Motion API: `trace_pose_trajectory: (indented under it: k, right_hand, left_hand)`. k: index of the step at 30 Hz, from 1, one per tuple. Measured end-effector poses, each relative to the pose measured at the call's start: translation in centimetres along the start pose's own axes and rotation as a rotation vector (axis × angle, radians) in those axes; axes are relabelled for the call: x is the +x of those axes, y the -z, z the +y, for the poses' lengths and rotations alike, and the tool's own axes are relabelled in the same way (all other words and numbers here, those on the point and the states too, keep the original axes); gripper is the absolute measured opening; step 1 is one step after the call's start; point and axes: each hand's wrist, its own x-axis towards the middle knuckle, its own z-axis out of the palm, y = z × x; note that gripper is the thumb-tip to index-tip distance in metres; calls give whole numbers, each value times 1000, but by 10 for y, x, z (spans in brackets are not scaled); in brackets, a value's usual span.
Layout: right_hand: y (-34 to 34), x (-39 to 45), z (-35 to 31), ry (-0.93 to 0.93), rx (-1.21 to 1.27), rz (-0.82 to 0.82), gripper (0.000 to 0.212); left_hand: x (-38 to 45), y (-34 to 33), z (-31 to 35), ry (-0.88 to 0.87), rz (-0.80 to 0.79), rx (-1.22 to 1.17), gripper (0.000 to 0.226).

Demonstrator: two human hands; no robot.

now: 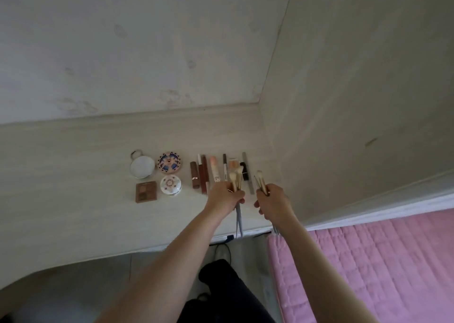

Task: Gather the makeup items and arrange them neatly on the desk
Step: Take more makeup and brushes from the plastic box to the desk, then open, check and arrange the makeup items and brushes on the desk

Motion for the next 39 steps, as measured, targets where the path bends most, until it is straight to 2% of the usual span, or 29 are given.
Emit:
trace_pose_trajectory:
  k: [5, 8, 11, 13, 15, 20, 24, 30, 39]
  right_hand:
    - [15, 53, -9, -48, -13, 18, 18]
    - [18, 81, -11, -69, -16, 18, 20]
    - [19, 101, -11, -93, 6, 14, 21]
    - [18, 111, -11, -105, 27, 5, 24]
    - [19, 118, -12, -130, 59, -7, 26]
    - [20, 129, -10, -235, 133, 21, 19]
    - [14, 133, -8, -214, 88, 56, 6]
    - [17, 133, -6, -223, -6, 74, 24]
    - [22, 127, -16, -155, -102, 94, 31]
  left_hand:
    - [41, -18, 24, 79, 14, 5, 8]
    - [67, -30, 30, 119, 31, 8, 19]
    - [89, -42, 34, 134, 32, 69, 8]
    - [99, -49, 39, 173, 27, 63, 14]
    - [109, -56, 43, 197, 25, 61, 11]
    - [126, -68, 49, 214, 47, 137, 18]
    - [132, -76, 49, 173, 41, 291, 15]
    - [135, -77, 49, 152, 59, 385, 6]
    - [138, -75, 44, 124, 83, 453, 43]
